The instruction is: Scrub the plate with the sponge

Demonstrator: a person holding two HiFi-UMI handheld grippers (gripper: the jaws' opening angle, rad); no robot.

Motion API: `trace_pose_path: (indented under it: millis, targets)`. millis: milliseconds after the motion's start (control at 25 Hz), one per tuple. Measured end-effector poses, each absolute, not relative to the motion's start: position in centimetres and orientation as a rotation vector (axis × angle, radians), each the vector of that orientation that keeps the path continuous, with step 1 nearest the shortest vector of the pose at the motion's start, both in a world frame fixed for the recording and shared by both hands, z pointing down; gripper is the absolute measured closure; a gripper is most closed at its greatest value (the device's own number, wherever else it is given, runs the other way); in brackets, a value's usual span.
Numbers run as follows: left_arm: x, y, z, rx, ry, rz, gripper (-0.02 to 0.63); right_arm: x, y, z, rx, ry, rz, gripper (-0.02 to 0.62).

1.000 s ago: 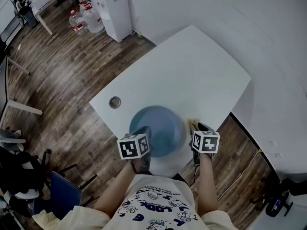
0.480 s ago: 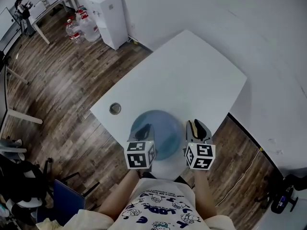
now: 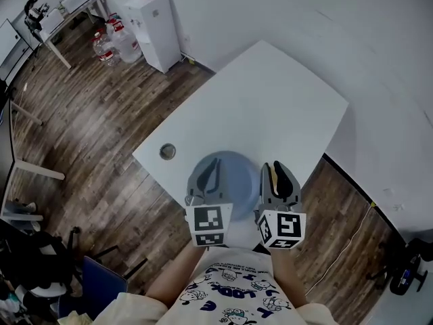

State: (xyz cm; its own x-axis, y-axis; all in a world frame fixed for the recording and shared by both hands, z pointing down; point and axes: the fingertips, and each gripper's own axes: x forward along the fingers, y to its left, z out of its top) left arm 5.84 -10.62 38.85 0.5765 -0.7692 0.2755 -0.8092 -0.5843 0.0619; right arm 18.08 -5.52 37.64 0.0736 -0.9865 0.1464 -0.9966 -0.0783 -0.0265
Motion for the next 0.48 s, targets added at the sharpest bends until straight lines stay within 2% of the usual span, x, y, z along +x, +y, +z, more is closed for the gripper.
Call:
trace_pose_path:
  millis: [240,480]
  targets:
    - [5.9,-9.7,36.3,2.734,-1.403,0.25,0.577,17.5,-5.0,36.4,2.248,-2.082,0.155,0.532]
    - [6.0,-9.2,35.6,2.754,-1.428,0.225,0.577,17.5,-4.3,35.7,2.275,-2.085,0.119,0.541]
